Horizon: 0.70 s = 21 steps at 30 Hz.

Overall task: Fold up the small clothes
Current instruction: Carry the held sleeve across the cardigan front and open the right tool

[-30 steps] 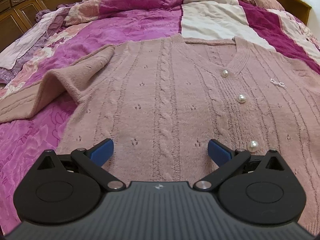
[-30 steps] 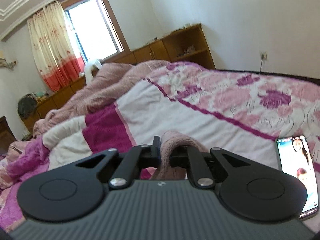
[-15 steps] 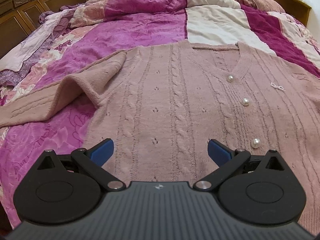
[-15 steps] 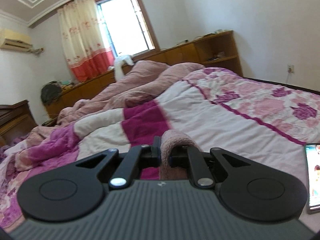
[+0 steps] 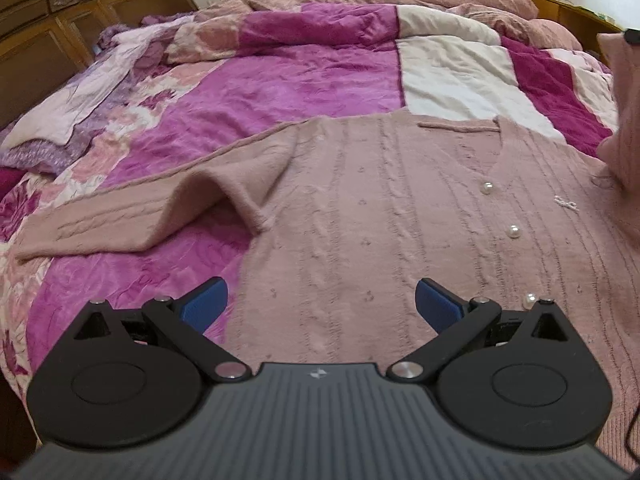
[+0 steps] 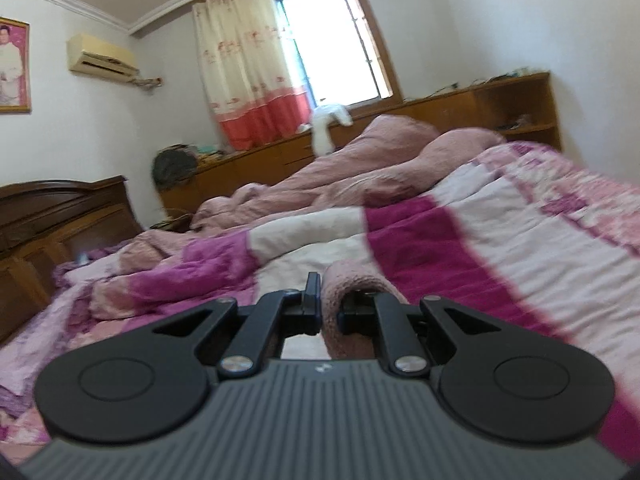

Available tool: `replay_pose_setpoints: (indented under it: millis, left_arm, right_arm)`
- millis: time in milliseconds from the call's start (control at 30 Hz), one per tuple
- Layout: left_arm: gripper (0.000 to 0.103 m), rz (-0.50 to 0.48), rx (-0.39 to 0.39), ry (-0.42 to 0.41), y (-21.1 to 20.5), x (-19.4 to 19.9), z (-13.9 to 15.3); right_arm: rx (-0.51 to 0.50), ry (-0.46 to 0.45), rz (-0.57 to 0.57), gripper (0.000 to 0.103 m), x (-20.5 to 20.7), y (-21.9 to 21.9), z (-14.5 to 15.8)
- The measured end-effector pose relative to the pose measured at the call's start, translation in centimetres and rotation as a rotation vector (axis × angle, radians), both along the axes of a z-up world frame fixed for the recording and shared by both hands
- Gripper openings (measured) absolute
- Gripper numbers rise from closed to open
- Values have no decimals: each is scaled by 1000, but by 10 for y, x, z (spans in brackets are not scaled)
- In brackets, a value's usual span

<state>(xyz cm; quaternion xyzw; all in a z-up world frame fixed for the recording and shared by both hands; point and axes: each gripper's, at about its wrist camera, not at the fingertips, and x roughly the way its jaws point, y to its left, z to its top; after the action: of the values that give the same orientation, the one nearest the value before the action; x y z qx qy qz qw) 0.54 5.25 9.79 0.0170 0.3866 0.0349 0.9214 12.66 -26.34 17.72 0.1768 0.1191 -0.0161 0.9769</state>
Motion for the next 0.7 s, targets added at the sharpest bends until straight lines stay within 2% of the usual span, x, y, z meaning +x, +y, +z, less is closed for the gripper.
replay_pose_setpoints:
  millis: [167, 300, 500, 700]
  left_arm:
    - [103, 32, -29, 1, 17, -5, 0]
    - [103, 57, -32, -4, 27, -9, 0]
    - [103, 70, -35, 1, 39, -12, -5]
    - [103, 91, -53, 16, 50, -10, -14]
  right_arm:
    - [-17, 0, 83, 10, 10, 56, -17]
    - [-40, 35, 178, 10, 18, 100, -44]
    - [-88, 140, 295, 10, 25, 151, -96]
    - [-73, 246, 363, 14, 33, 177, -128]
